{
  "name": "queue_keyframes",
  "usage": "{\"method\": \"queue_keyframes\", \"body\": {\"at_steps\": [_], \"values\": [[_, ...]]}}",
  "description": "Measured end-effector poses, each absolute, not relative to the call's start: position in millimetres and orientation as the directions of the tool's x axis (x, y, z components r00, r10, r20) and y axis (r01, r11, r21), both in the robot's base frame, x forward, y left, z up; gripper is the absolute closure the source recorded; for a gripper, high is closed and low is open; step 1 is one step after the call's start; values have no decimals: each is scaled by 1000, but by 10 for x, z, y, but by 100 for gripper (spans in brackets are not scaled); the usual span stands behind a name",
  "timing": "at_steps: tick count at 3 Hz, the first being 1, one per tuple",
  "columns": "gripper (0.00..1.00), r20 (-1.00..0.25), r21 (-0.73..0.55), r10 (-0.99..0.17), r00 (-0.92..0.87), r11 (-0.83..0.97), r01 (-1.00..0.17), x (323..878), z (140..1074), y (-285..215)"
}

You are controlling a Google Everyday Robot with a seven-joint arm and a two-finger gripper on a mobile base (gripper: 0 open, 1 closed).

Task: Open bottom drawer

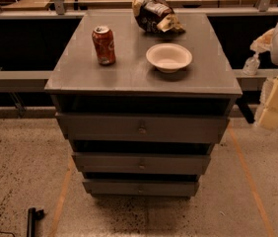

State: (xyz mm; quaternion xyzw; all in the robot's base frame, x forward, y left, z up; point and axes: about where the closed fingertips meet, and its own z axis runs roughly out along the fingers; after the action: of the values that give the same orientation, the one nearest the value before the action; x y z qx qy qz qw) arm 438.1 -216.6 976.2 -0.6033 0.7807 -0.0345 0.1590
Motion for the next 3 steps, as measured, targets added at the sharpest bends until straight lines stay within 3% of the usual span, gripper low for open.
{"method": "queue_keyframes", "body": {"at_steps": [1,3], "values": [[0,-207,-246,-953,-221,270,-931,4382,9763,-2166],[0,-334,-114,-920,-204,254,-960,4456,8821,-1767]]}}
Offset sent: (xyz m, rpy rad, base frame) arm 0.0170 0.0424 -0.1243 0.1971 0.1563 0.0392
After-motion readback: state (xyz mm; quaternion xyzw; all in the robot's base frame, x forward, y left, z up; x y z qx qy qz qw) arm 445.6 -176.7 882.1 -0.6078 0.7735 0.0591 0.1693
